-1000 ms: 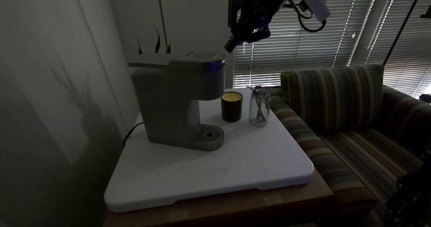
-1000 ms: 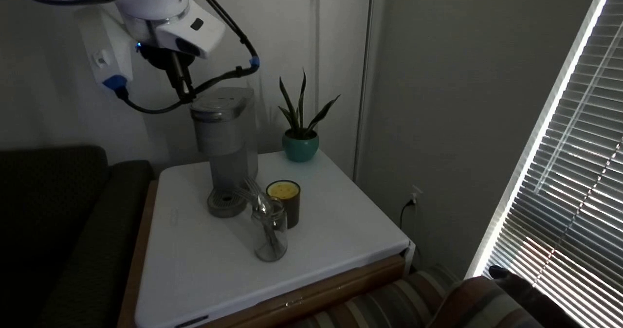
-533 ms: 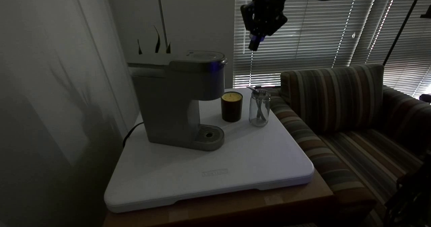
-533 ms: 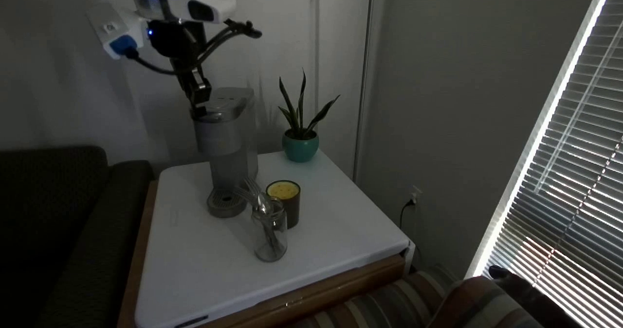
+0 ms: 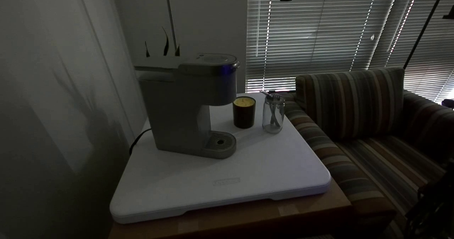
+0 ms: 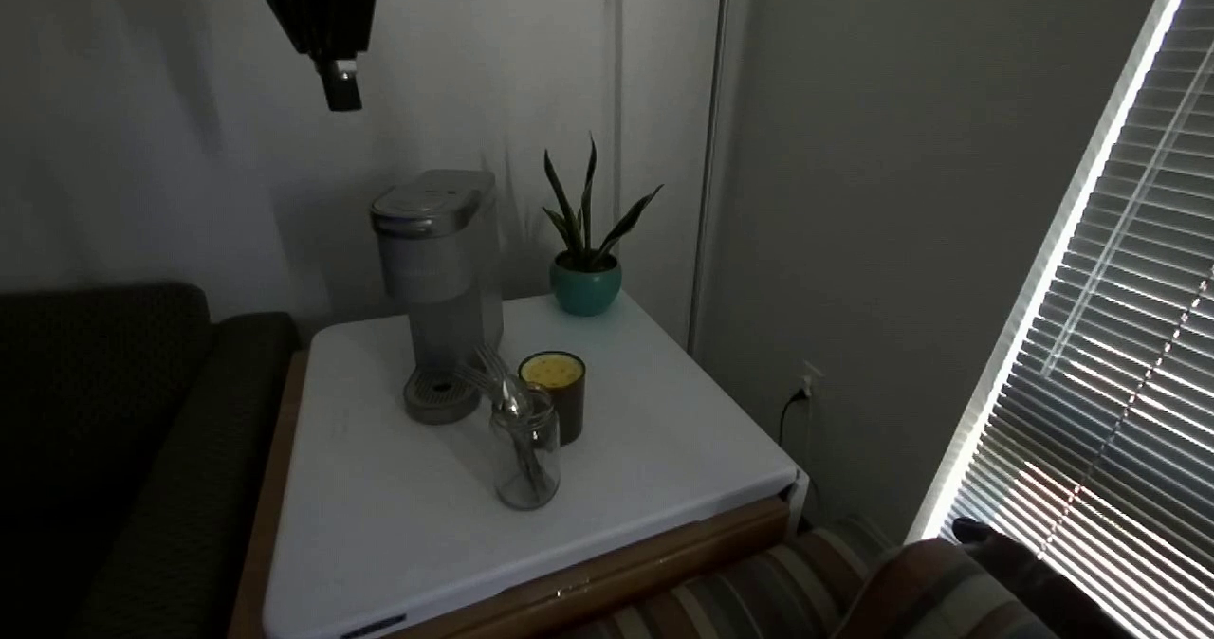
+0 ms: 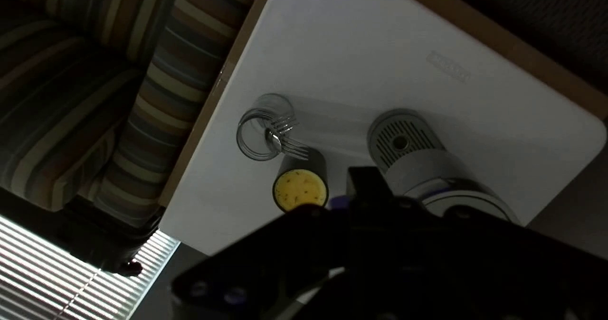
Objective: Close the top of the coffee maker
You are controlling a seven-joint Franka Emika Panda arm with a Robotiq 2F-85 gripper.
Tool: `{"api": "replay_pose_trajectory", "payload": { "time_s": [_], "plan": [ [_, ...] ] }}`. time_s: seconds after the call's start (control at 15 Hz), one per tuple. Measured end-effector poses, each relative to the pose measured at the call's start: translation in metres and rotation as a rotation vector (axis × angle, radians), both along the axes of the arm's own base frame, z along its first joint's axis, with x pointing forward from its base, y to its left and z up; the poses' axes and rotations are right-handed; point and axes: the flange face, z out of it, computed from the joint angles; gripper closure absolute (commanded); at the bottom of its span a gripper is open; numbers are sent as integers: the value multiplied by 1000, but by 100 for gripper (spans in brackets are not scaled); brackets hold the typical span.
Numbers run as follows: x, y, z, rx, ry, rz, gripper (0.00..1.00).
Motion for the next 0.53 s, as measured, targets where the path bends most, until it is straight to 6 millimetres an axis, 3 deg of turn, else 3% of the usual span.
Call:
{"api": "replay_pose_trajectory", "payload": {
  "time_s": [0.2, 0.47, 0.53],
  "plan": [
    [-1, 8, 19, -23, 14, 56, 100],
    [1, 11, 28, -31, 3, 92, 99],
    [2, 11, 28, -32, 4, 94, 74]
  ]
}}
